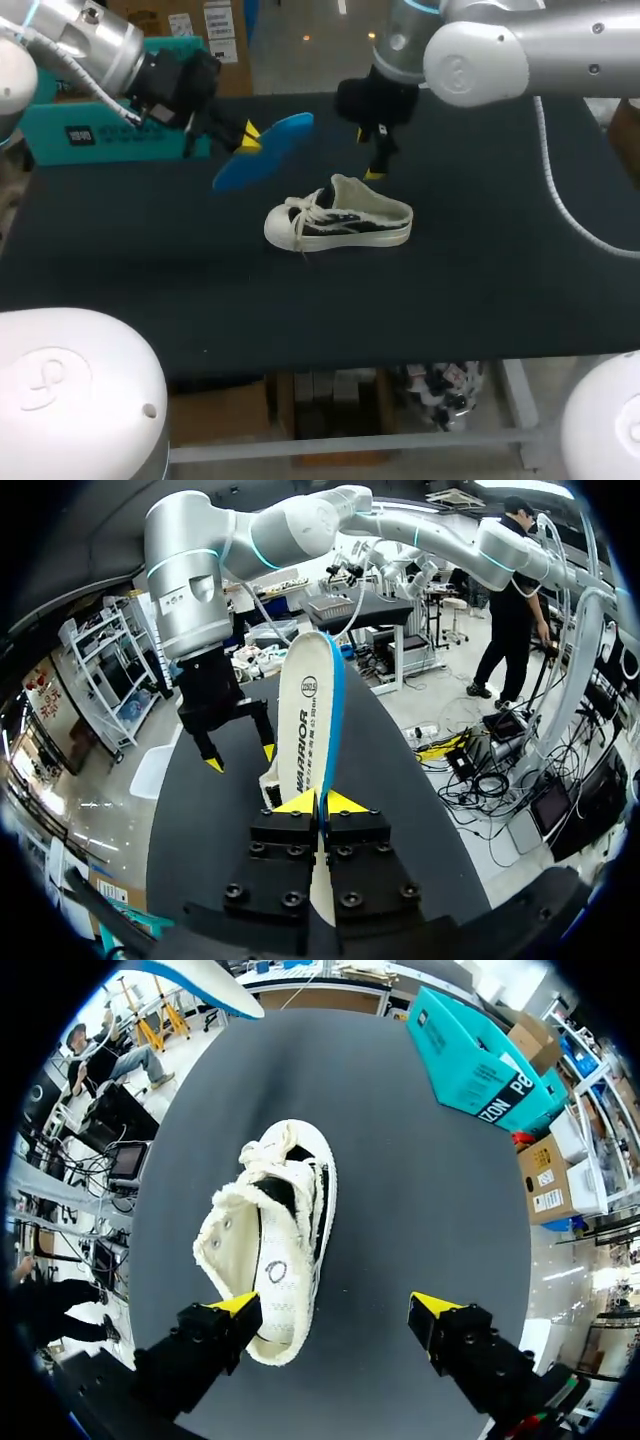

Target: Open the shoe tongue, take the insole out of the shoe, put the insole back into the shoe, and pack the shoe into the shoebox

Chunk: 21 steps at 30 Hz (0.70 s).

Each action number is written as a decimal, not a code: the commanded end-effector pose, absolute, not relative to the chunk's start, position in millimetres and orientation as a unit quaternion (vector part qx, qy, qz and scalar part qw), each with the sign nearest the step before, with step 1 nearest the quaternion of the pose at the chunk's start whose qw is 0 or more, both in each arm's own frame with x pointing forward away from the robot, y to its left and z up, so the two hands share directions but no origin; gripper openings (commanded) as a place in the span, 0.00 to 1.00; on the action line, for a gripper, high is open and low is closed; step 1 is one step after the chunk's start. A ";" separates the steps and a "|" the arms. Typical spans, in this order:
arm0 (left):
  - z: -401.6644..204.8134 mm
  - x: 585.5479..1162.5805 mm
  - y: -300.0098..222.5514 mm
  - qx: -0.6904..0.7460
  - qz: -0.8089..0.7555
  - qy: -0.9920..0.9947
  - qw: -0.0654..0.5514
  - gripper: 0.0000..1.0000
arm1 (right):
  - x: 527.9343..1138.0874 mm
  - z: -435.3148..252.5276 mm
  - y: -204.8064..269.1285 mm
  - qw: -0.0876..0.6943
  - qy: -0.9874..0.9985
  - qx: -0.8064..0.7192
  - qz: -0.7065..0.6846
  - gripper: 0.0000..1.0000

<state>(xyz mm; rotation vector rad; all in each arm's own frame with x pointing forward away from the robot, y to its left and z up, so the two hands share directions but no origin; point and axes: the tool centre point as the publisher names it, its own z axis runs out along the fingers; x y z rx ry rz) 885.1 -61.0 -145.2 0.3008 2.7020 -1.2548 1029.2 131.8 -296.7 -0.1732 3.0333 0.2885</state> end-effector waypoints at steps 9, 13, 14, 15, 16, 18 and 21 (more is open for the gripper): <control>-159.9 861.9 -9.9 0.023 -0.423 0.893 0.154 0.00 | 1027.9 -309.1 153.8 0.032 0.997 -0.057 0.030 1.00; -166.4 859.6 0.5 0.010 -0.419 0.894 0.155 0.00 | 1027.2 -319.6 152.7 0.031 0.998 -0.049 0.019 1.00; -168.0 859.1 3.0 0.007 -0.419 0.894 0.156 0.00 | 1027.0 -322.3 153.2 0.032 0.998 -0.046 0.012 1.00; -169.5 858.8 5.4 0.004 -0.420 0.894 0.156 0.00 | 1026.8 -324.3 153.8 0.032 0.998 -0.047 0.013 1.00; -171.2 858.4 8.1 0.001 -0.419 0.894 0.156 0.00 | 1026.6 -327.1 155.2 0.035 0.998 -0.045 0.007 1.00; -173.4 858.1 11.7 -0.004 -0.419 0.894 0.157 0.00 | 1026.5 -330.6 157.7 0.035 0.998 -0.046 0.006 1.00; -175.7 858.2 14.9 -0.010 -0.417 0.895 0.157 0.00 | 1026.6 -334.0 159.9 0.036 0.998 -0.048 0.006 1.00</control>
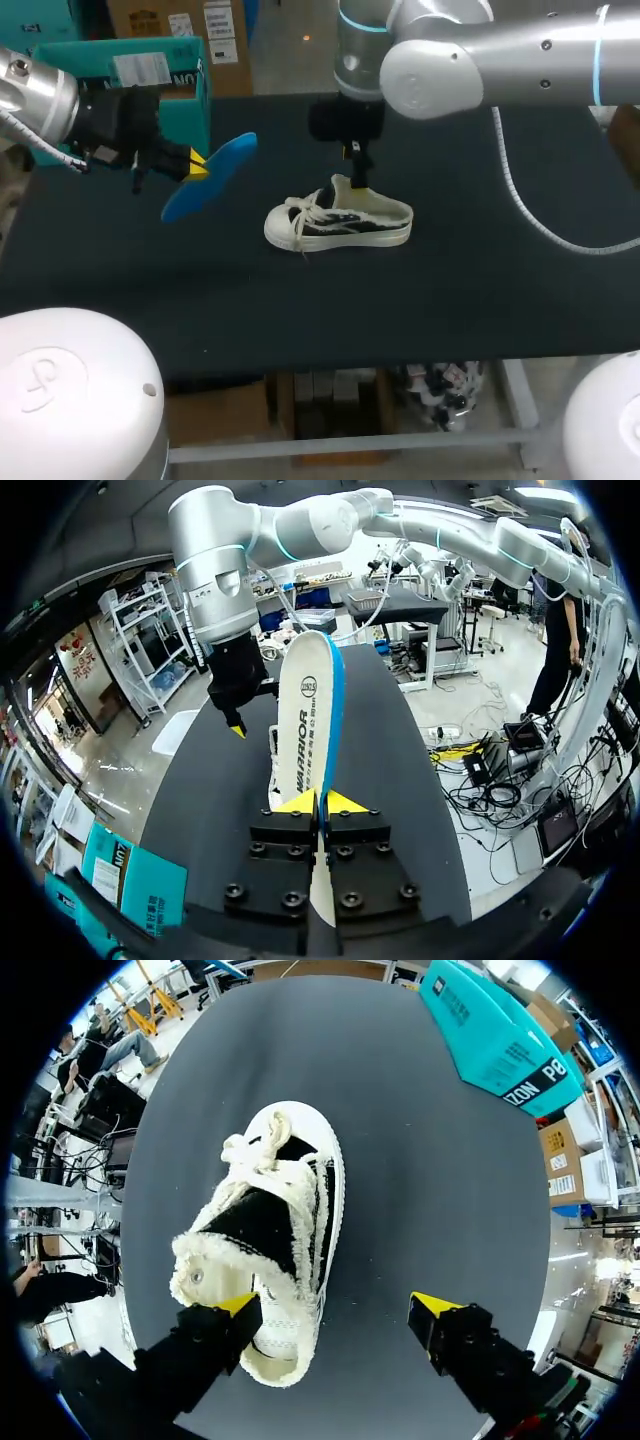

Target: Open the shoe tongue, take the insole out of the shoe, put the insole back into the shoe, and pack the shoe into the shoebox

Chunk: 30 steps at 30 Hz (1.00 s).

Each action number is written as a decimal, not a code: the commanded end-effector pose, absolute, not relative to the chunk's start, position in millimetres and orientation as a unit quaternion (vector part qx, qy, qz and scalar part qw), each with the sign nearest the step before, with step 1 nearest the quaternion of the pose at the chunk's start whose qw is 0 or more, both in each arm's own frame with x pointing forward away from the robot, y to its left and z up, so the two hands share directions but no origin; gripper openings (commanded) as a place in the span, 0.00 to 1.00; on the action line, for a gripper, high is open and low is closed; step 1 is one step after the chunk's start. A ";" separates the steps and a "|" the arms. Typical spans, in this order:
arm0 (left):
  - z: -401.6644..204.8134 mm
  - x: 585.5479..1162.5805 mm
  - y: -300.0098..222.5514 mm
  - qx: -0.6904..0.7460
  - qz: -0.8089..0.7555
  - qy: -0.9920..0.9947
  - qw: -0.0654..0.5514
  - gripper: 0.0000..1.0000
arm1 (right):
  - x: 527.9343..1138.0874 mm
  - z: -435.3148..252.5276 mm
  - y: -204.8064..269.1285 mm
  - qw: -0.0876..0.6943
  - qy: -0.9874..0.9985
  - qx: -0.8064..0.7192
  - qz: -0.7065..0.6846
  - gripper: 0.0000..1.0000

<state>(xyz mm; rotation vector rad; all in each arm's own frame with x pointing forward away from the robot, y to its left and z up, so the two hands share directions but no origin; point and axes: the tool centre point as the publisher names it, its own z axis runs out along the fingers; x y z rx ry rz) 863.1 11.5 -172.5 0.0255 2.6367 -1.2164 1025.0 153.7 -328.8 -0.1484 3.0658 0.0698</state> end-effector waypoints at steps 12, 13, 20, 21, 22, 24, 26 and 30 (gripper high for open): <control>-185.0 860.9 20.3 -0.020 -0.411 0.899 0.151 0.00 | 1025.1 -353.0 160.6 0.045 0.998 -0.013 -0.040 0.00; -185.8 861.3 20.5 -0.021 -0.411 0.899 0.150 0.00 | 1024.3 -354.0 159.9 0.046 0.998 -0.010 -0.039 0.00; -188.7 864.6 19.6 -0.010 -0.410 0.901 0.144 0.00 | 1021.2 -353.6 153.2 0.057 0.998 0.021 -0.027 0.00; -189.1 865.5 18.9 -0.004 -0.410 0.901 0.142 0.00 | 1020.9 -352.4 152.0 0.058 0.998 0.024 -0.024 0.00; -189.4 866.5 18.0 0.001 -0.409 0.901 0.141 0.00 | 1020.5 -351.0 150.7 0.062 0.997 0.032 -0.024 0.00; -189.8 868.4 15.2 0.015 -0.408 0.902 0.139 0.00 | 1019.8 -347.7 147.9 0.064 0.997 0.041 -0.019 0.00; -190.0 871.3 11.7 0.037 -0.407 0.902 0.135 0.00 | 1020.1 -344.4 145.0 0.064 0.996 0.052 -0.014 0.00; -190.5 879.5 2.7 0.072 -0.404 0.903 0.130 0.00 | 1019.2 -336.7 140.2 0.061 0.995 0.080 -0.012 0.00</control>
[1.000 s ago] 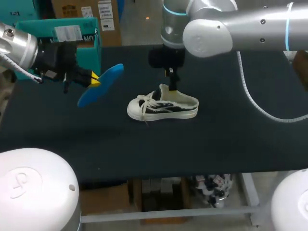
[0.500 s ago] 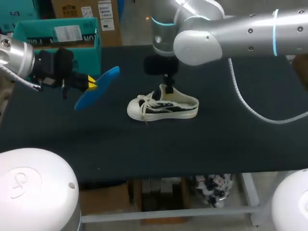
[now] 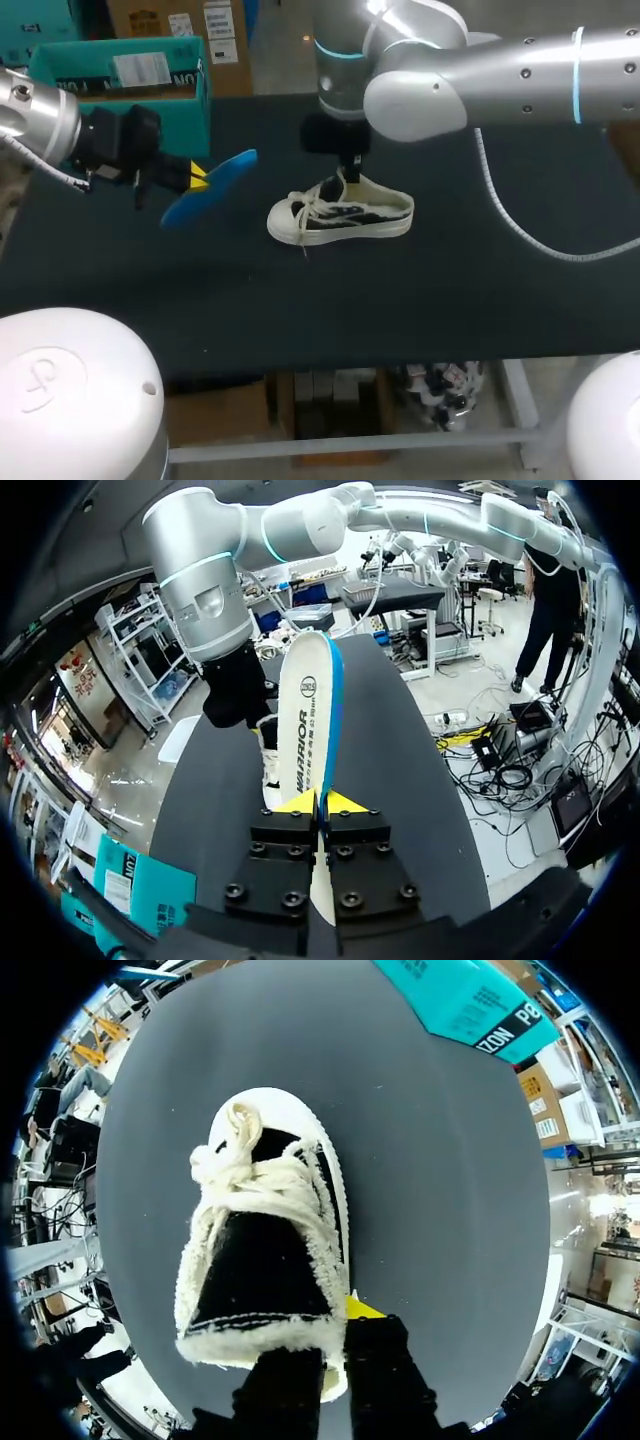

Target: Open the shoe tongue, take the insole out of the shoe, put the insole back into the shoe, and pack the shoe into the shoebox

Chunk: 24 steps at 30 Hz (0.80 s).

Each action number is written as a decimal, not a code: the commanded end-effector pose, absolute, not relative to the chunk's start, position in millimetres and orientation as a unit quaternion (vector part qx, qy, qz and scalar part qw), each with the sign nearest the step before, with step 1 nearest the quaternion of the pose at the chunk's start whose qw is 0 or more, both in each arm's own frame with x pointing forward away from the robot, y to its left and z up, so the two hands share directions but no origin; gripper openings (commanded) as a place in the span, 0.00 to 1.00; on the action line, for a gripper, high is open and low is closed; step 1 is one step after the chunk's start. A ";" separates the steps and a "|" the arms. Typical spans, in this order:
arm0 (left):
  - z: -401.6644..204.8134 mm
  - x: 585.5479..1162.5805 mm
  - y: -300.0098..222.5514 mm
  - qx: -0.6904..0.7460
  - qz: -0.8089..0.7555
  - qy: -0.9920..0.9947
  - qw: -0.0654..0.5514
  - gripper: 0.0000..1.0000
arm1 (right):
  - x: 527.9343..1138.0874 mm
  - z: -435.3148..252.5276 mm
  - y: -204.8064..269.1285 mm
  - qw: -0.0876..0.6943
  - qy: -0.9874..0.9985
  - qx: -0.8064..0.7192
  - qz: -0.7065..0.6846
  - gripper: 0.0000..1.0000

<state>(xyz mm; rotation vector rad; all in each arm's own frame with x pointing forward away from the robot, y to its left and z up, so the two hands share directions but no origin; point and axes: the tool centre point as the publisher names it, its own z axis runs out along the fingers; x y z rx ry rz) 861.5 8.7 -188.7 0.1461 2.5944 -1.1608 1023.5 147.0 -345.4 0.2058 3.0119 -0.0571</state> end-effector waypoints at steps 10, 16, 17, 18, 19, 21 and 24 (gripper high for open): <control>-184.7 902.4 -23.3 0.153 -0.405 0.894 0.116 0.00 | 1015.9 -320.3 131.3 -0.004 0.976 0.217 -0.010 0.00; -179.4 918.0 -38.3 0.206 -0.411 0.882 0.106 0.00 | 1005.5 -311.8 138.5 -0.036 0.954 0.299 0.005 0.00; -178.7 920.5 -40.7 0.213 -0.412 0.880 0.105 0.00 | 1004.0 -311.4 139.4 -0.041 0.948 0.314 0.010 0.00; -178.2 922.9 -43.0 0.222 -0.413 0.877 0.102 0.00 | 1002.2 -311.5 140.9 -0.047 0.943 0.329 0.013 0.00; -177.8 924.9 -44.8 0.231 -0.414 0.875 0.101 0.00 | 1000.8 -311.9 142.2 -0.048 0.938 0.342 0.018 0.00; -176.8 929.1 -48.7 0.248 -0.412 0.871 0.099 0.00 | 996.7 -313.1 144.5 -0.054 0.925 0.375 0.031 0.00; -174.5 935.0 -54.1 0.278 -0.410 0.863 0.096 0.00 | 991.0 -315.4 146.8 -0.056 0.906 0.418 0.039 0.00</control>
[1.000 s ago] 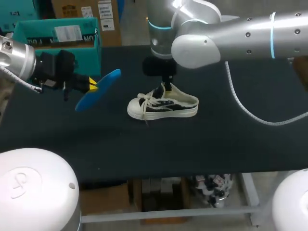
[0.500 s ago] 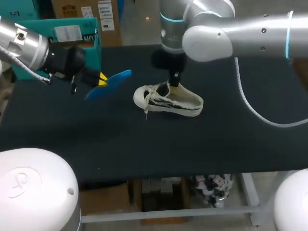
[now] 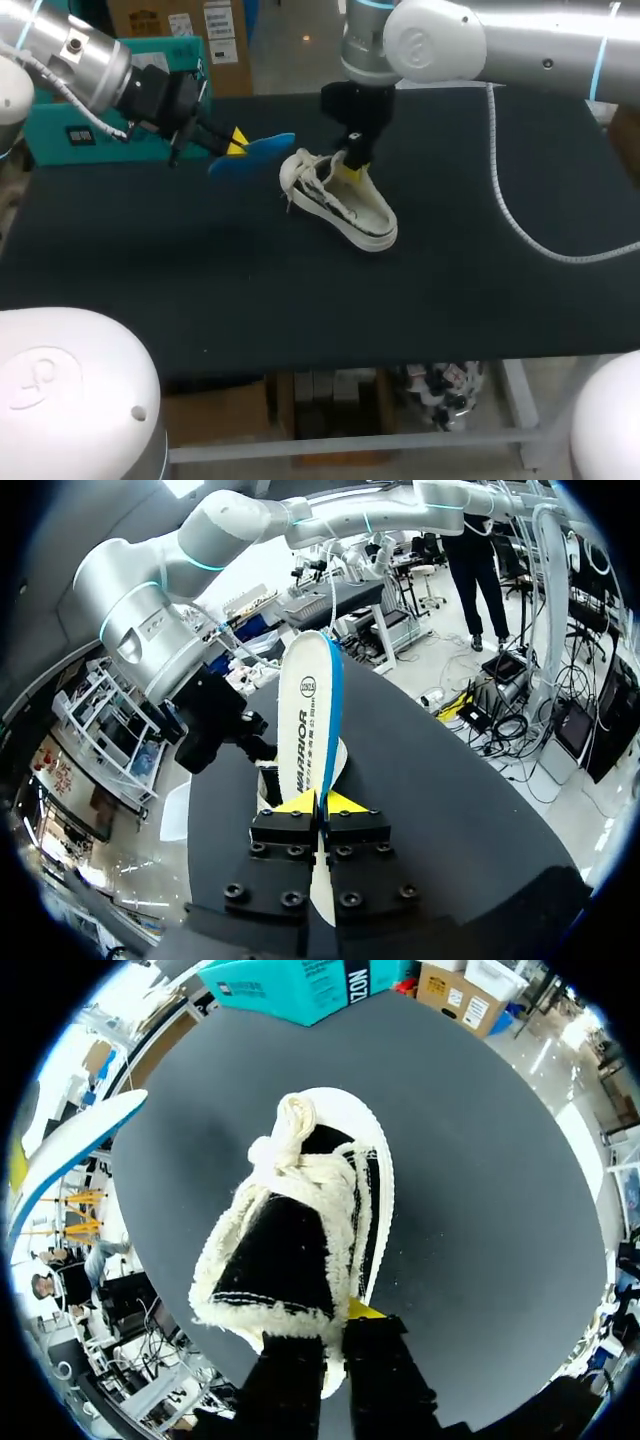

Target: Open the shoe tongue, take the insole out of the shoe, put the insole back into the shoe, and pack the shoe into the shoebox

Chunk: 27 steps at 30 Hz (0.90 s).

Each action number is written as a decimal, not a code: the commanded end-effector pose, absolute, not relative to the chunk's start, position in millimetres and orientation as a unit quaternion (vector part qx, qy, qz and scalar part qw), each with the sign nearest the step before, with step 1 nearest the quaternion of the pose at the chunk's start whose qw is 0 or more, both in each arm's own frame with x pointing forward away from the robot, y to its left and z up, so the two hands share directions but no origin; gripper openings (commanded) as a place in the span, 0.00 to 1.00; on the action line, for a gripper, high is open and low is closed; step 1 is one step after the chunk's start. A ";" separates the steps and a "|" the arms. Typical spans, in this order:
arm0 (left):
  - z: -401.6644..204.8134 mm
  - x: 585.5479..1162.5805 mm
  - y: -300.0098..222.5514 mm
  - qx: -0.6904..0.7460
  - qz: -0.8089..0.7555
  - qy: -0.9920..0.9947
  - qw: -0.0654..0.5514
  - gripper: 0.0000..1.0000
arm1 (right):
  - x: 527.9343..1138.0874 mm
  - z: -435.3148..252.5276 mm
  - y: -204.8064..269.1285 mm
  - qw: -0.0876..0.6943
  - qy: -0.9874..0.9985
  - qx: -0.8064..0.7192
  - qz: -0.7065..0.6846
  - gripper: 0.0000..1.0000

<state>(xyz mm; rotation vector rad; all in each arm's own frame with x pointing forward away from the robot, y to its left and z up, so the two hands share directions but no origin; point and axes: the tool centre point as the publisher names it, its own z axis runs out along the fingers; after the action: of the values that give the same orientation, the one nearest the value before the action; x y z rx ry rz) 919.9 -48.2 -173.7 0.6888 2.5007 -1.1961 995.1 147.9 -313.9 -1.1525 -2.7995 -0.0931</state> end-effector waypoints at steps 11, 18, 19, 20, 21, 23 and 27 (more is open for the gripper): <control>-170.8 943.0 -78.0 0.362 -0.416 0.830 0.084 0.00 | 968.2 -331.0 146.2 0.061 -0.848 -0.522 -0.071 0.00; -173.1 946.1 -86.7 0.383 -0.424 0.817 0.076 0.00 | 961.3 -340.1 143.1 0.059 -0.830 -0.550 -0.078 0.00; -174.1 946.2 -87.8 0.384 -0.424 0.817 0.075 0.00 | 961.2 -342.2 142.4 0.061 -0.828 -0.551 -0.081 0.00; -174.7 946.1 -88.4 0.386 -0.425 0.815 0.075 0.00 | 961.2 -343.3 142.0 0.061 -0.828 -0.551 -0.083 0.00; -175.9 945.9 -89.4 0.390 -0.427 0.813 0.072 0.00 | 961.6 -345.7 141.3 0.063 -0.827 -0.552 -0.084 0.00; -177.8 945.3 -91.2 0.395 -0.431 0.809 0.069 0.00 | 962.2 -348.3 140.6 0.064 -0.827 -0.551 -0.096 0.00; -178.8 939.4 -97.1 0.405 -0.432 0.803 0.063 0.00 | 959.9 -344.2 139.6 0.060 -0.825 -0.549 -0.115 1.00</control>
<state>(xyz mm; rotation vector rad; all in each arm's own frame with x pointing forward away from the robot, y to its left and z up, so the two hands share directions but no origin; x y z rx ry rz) 935.6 -93.8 -177.3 1.2012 2.4267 -1.2870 966.6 145.1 -346.7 -1.6487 -2.4902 -0.2761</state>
